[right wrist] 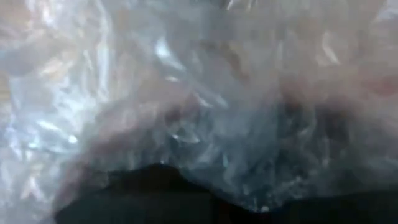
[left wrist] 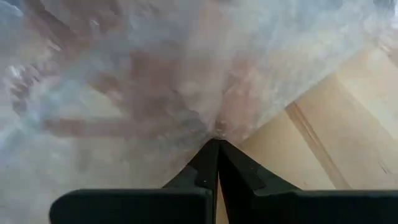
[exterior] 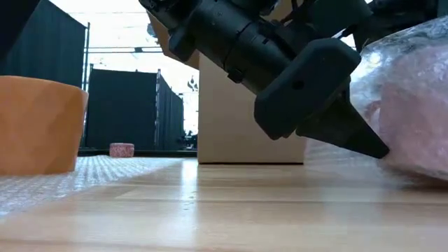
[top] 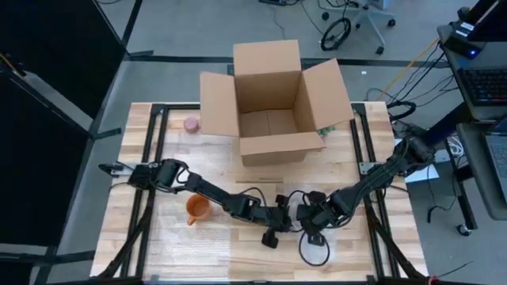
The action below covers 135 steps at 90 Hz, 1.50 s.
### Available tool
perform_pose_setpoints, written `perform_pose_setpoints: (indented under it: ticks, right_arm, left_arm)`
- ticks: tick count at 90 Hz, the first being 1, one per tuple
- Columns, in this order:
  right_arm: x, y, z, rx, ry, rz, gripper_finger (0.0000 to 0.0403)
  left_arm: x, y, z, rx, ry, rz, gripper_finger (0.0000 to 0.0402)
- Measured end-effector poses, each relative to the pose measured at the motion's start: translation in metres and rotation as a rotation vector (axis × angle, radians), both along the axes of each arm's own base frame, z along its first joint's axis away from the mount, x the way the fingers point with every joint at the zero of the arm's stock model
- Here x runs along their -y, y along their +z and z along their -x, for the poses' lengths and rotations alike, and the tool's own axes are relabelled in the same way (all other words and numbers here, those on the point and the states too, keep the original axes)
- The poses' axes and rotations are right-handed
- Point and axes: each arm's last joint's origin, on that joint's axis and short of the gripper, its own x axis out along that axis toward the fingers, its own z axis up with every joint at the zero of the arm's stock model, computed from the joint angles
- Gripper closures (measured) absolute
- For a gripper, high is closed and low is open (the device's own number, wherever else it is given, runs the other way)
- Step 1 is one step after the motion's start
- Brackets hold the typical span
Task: Wrap mug
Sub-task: Wrap the pink cup with the bubble wrap
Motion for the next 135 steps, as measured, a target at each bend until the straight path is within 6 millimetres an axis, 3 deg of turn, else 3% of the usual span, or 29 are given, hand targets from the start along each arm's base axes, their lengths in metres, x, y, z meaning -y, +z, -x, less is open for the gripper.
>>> perform_pose_setpoints:
  ticks: [28, 51, 67, 75, 85, 112, 135]
  right_arm:
    - [-0.006, 0.055, -0.010, -0.023, 0.030, 0.024, 0.0403]
    - [-0.004, 0.093, -0.007, -0.080, 0.027, 0.063, 0.0403]
    - [-0.009, 0.115, -0.019, 0.097, 0.035, 0.055, 0.0403]
    - [-0.011, 0.107, -0.028, 0.170, 0.042, 0.065, 0.0403]
    - [-0.011, 0.083, -0.031, 0.140, 0.043, 0.084, 0.0403]
    - [-0.016, 0.054, -0.010, -0.016, 0.019, 0.112, 0.0403]
    - [-0.012, 0.003, -0.004, 0.039, -0.031, 0.035, 0.0403]
  left_arm:
    - [0.000, 0.000, 0.000, 0.004, -0.001, -0.002, 0.0402]
    - [-0.001, 0.000, 0.000, 0.003, -0.001, -0.002, 0.0402]
    - [0.000, 0.000, 0.000, 0.003, -0.001, -0.002, 0.0402]
    - [0.000, 0.000, 0.000, 0.002, -0.001, -0.002, 0.0402]
    - [-0.001, 0.000, 0.000, -0.004, 0.000, -0.004, 0.0402]
    - [0.000, 0.000, 0.000, 0.001, 0.001, 0.000, 0.0402]
    - [-0.001, 0.000, 0.000, -0.001, 0.001, -0.001, 0.0402]
